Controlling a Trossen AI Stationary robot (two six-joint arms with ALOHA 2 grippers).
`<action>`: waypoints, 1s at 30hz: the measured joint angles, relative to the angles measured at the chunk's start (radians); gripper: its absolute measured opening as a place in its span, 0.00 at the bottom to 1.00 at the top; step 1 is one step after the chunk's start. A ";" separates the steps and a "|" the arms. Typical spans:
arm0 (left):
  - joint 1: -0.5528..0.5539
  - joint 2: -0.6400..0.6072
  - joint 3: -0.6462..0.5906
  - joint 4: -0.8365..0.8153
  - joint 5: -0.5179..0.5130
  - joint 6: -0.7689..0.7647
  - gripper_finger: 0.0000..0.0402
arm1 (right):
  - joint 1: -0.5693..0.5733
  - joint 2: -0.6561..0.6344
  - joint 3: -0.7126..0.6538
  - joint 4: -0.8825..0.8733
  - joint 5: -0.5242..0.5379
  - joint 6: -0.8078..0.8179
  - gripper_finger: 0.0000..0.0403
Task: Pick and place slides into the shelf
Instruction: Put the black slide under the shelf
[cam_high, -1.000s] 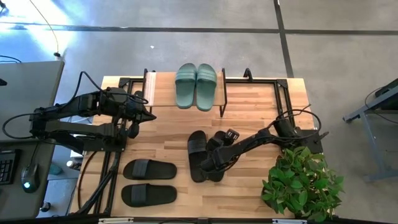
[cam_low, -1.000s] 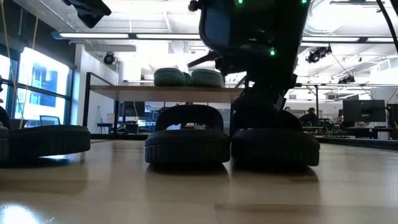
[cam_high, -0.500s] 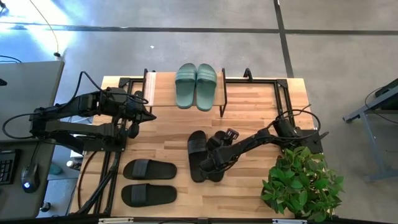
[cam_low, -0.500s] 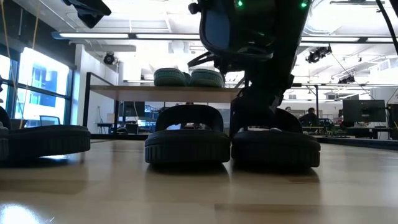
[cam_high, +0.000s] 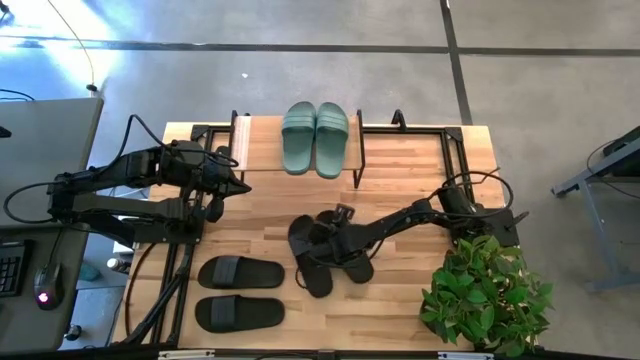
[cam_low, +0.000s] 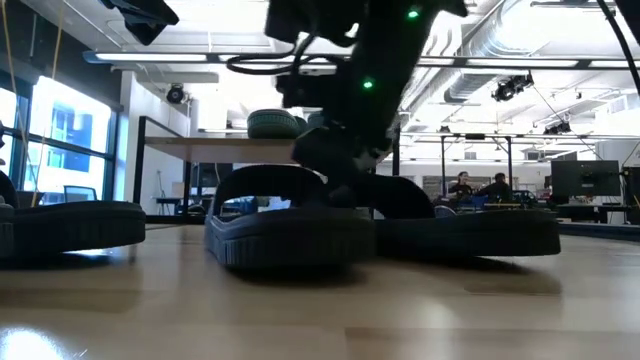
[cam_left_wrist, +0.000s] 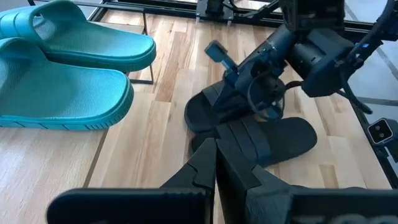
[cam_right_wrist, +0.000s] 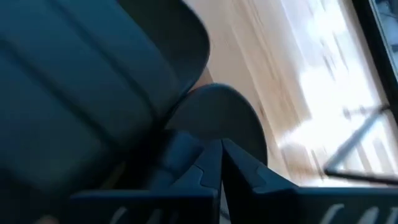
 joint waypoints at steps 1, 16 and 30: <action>0.000 0.000 0.000 0.000 0.000 0.000 0.00 | -0.006 0.000 0.000 0.027 -0.012 -0.035 0.00; 0.000 0.000 0.000 0.000 0.000 0.000 0.00 | -0.090 -0.018 0.000 0.177 0.016 -0.165 0.00; 0.000 0.000 0.000 0.000 0.000 0.000 0.00 | -0.057 -0.226 -0.001 -0.025 -0.154 -0.241 0.00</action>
